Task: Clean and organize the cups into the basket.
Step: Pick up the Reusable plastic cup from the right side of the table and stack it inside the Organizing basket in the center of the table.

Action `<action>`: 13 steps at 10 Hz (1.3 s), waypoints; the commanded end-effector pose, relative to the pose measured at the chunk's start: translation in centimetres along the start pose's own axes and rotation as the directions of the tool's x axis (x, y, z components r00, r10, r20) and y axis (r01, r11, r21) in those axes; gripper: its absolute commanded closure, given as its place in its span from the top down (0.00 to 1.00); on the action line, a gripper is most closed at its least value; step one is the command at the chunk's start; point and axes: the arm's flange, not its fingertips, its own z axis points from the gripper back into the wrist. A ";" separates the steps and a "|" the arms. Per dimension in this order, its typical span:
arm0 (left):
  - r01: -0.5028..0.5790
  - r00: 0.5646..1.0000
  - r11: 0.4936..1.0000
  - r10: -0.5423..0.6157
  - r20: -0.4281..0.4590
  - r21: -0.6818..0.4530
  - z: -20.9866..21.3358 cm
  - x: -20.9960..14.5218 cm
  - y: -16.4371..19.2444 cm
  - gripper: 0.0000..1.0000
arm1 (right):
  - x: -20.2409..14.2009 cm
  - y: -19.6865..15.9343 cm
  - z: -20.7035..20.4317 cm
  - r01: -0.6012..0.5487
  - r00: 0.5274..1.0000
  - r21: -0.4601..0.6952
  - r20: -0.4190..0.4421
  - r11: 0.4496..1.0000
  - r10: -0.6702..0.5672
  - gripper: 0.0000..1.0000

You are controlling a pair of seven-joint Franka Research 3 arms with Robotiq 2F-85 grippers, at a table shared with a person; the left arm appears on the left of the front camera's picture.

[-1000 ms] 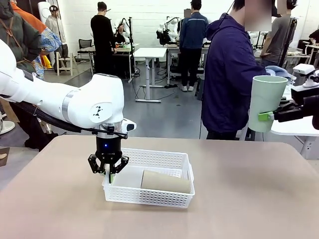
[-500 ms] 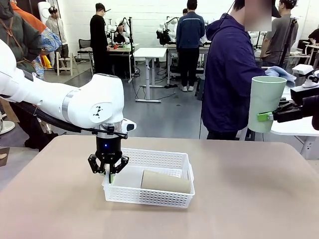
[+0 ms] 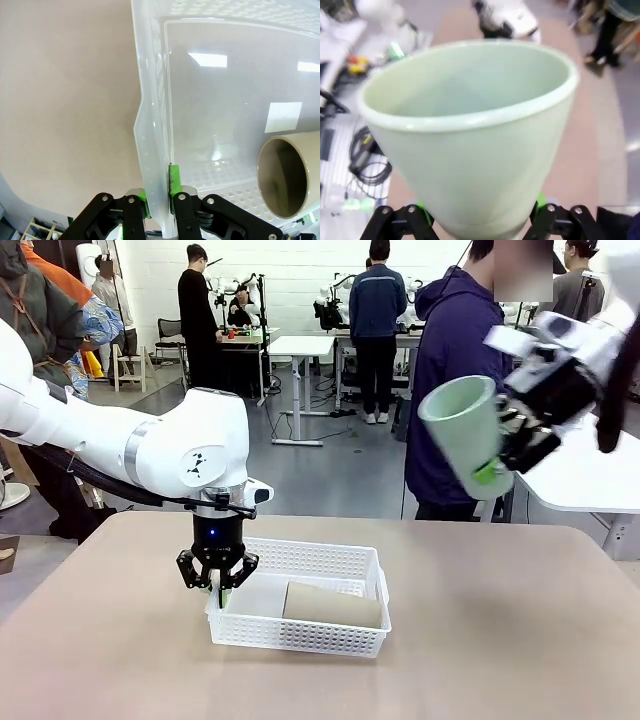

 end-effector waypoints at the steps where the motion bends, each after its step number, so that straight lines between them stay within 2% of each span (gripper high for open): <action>1: 0.002 1.000 1.000 -0.002 0.008 0.005 0.2 0.0 0.1 0.00 | 2.8 -4.1 -5.3 0.021 0.985 0.124 -0.175 0.992 0.001 0.82; 3: 0.002 1.000 1.000 -0.002 0.008 0.005 0.2 0.0 0.1 0.00 | 5.2 -5.7 -11.5 0.029 0.967 0.200 -0.255 0.979 0.023 0.82; 5: 0.002 1.000 1.000 -0.002 0.008 0.005 0.2 0.0 0.1 0.00 | 6.3 -7.3 -16.3 0.074 0.948 0.187 -0.317 0.980 -0.011 0.82; 6: 0.002 1.000 1.000 -0.002 0.008 0.005 0.2 0.0 0.1 0.00 | 6.4 -8.0 -18.3 0.105 0.949 0.188 -0.311 0.977 -0.042 0.82; 9: 0.002 1.000 1.000 -0.002 0.008 0.005 0.2 0.0 0.1 0.00 | 6.5 -9.4 -21.8 0.139 0.944 0.194 -0.321 0.971 -0.071 0.82; 13: 0.002 1.000 1.000 -0.002 0.008 0.005 0.2 0.0 0.1 0.00 | 3.3 -11.1 -26.0 0.213 0.927 0.213 -0.353 0.953 -0.128 0.82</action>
